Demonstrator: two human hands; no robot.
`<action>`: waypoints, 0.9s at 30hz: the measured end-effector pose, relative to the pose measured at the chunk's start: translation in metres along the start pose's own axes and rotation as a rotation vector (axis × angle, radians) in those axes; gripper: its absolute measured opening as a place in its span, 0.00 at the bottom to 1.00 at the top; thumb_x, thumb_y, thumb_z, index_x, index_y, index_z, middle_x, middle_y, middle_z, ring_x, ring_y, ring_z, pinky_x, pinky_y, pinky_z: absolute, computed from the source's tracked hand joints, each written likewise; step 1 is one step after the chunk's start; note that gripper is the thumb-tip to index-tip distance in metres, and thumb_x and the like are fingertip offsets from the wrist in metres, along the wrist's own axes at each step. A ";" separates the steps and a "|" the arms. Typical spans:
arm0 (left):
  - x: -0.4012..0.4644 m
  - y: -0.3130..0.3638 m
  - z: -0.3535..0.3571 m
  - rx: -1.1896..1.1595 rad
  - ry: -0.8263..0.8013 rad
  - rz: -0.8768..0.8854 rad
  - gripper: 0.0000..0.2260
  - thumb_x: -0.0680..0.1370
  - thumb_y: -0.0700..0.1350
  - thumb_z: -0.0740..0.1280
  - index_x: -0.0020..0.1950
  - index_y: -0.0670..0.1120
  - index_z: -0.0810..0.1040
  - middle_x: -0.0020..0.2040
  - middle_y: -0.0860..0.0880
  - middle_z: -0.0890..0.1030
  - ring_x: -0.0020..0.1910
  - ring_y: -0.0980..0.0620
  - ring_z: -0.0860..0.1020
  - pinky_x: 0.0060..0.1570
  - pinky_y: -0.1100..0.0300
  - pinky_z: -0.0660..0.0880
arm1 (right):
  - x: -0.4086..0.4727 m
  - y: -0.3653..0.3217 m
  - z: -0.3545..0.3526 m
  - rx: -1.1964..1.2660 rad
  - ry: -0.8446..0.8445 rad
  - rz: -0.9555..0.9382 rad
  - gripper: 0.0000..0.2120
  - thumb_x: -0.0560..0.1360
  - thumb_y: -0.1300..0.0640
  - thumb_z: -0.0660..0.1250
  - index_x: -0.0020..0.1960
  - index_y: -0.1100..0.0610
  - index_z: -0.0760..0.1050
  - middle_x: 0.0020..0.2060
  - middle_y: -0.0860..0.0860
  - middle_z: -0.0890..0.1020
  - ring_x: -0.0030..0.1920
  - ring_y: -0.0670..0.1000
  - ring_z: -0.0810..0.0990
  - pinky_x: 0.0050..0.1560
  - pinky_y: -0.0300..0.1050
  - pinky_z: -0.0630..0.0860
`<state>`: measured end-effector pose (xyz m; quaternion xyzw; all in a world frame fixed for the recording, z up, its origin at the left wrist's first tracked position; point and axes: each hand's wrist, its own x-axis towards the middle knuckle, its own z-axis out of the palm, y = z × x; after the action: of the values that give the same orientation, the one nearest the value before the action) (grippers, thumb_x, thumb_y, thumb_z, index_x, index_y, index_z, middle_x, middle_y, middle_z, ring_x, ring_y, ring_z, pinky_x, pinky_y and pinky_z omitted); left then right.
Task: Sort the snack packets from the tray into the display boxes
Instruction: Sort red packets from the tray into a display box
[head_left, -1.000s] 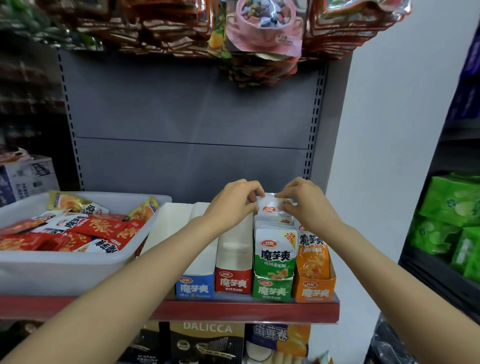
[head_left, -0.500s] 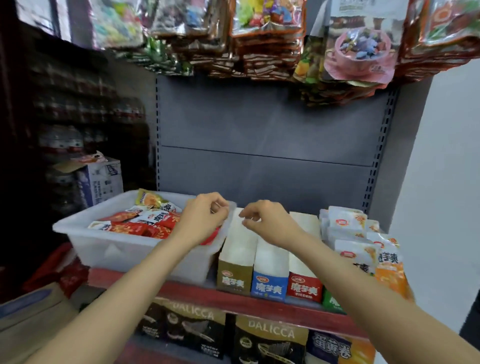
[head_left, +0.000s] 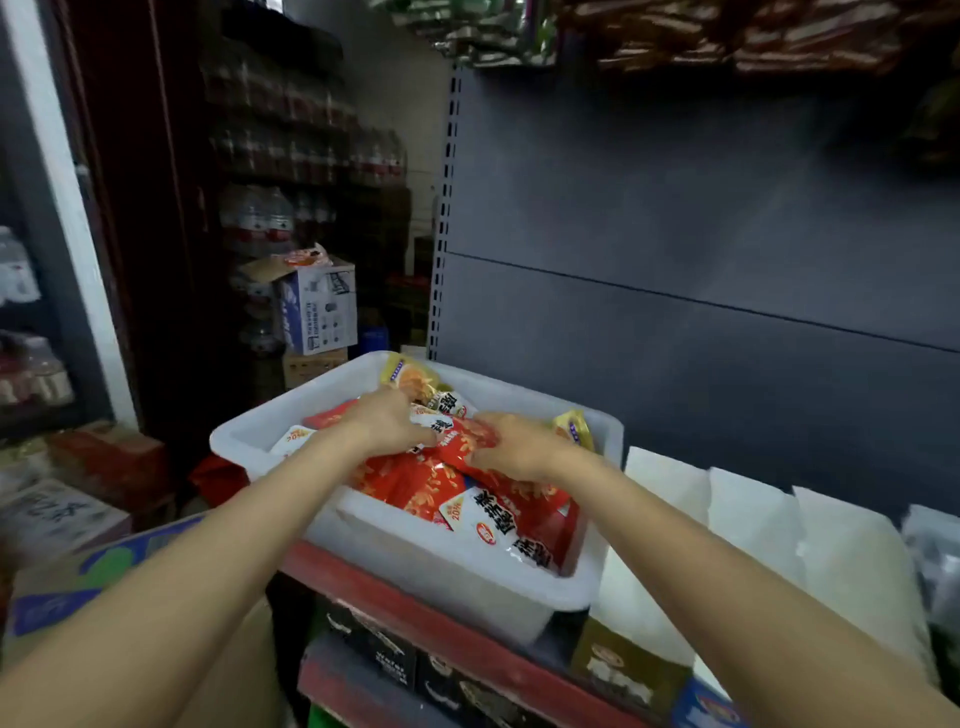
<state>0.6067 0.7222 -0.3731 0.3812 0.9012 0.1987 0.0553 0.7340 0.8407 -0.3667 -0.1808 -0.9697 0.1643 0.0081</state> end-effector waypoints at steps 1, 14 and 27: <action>0.005 -0.004 -0.001 0.015 -0.053 -0.025 0.32 0.73 0.56 0.69 0.73 0.45 0.64 0.70 0.43 0.69 0.67 0.44 0.69 0.63 0.56 0.67 | 0.011 0.002 0.001 0.015 -0.052 0.004 0.27 0.77 0.49 0.63 0.74 0.54 0.61 0.70 0.53 0.69 0.68 0.55 0.69 0.67 0.47 0.66; 0.002 0.007 -0.011 -0.081 -0.173 -0.153 0.25 0.76 0.53 0.66 0.71 0.47 0.67 0.75 0.43 0.60 0.74 0.46 0.59 0.71 0.57 0.55 | 0.023 -0.004 -0.002 0.248 -0.038 0.274 0.23 0.69 0.57 0.73 0.61 0.60 0.70 0.56 0.58 0.77 0.58 0.57 0.75 0.57 0.46 0.73; -0.029 0.091 -0.044 -0.884 -0.063 -0.143 0.24 0.74 0.37 0.70 0.66 0.47 0.64 0.45 0.49 0.78 0.50 0.47 0.79 0.51 0.47 0.79 | -0.055 0.005 -0.069 0.931 0.101 0.308 0.13 0.71 0.68 0.70 0.55 0.61 0.75 0.47 0.52 0.80 0.49 0.50 0.79 0.55 0.48 0.76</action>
<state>0.6761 0.7450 -0.2981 0.2634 0.7517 0.5487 0.2539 0.7923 0.8473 -0.3011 -0.3070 -0.7535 0.5707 0.1106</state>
